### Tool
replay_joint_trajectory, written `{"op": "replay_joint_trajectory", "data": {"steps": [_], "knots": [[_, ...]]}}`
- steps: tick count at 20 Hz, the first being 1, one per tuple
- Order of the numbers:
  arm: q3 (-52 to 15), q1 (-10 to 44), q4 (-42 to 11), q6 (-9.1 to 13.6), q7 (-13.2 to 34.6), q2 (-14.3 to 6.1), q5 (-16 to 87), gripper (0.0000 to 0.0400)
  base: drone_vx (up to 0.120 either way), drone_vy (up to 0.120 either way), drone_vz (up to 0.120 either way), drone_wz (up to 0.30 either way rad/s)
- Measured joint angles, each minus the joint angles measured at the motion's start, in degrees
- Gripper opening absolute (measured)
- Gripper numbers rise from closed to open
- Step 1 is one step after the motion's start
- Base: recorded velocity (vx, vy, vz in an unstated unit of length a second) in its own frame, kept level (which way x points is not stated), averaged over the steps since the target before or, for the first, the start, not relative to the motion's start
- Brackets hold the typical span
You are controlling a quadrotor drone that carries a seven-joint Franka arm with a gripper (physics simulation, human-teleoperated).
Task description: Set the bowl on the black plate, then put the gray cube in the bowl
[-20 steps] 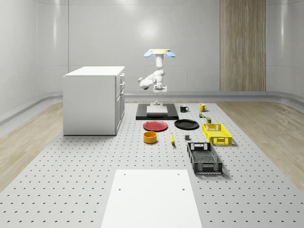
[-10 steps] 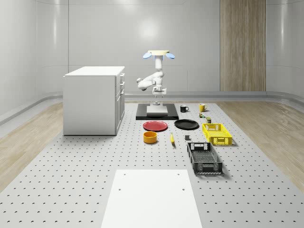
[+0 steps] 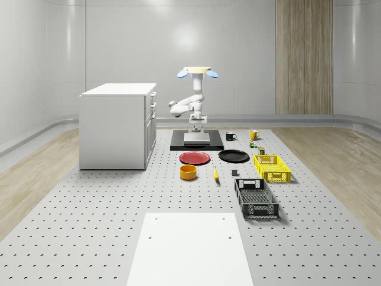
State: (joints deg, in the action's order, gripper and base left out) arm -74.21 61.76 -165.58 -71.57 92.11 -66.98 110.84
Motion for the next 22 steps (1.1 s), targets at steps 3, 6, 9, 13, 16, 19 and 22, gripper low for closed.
{"op": "replay_joint_trajectory", "data": {"steps": [3,6,9,13,16,19,22], "knots": [[-0.3,0.3,0.1,-0.8,0.3,-0.8,-0.4,0.04,0.12,0.0,-0.093,0.0],[-0.5,0.6,0.1,-1.5,0.5,-1.7,-0.9,0.04,0.12,-0.04,0.0,0.0],[-0.7,0.8,0.2,-2.2,0.8,-2.5,-1.3,0.04,0.12,-0.013,-0.04,0.0],[-1.0,1.1,0.2,-3.2,1.1,-3.5,-1.8,0.04,0.12,0.0,-0.12,0.0],[-1.2,1.4,0.3,-3.9,1.3,-4.2,-2.2,0.04,0.12,0.0,-0.08,0.0],[-1.4,1.6,0.3,-4.6,1.5,-5.0,-2.5,0.04,0.12,0.0,0.0,0.0],[-1.6,1.8,0.4,-5.2,1.7,-5.7,-2.9,0.04,0.12,0.0,0.0,0.0]]}}
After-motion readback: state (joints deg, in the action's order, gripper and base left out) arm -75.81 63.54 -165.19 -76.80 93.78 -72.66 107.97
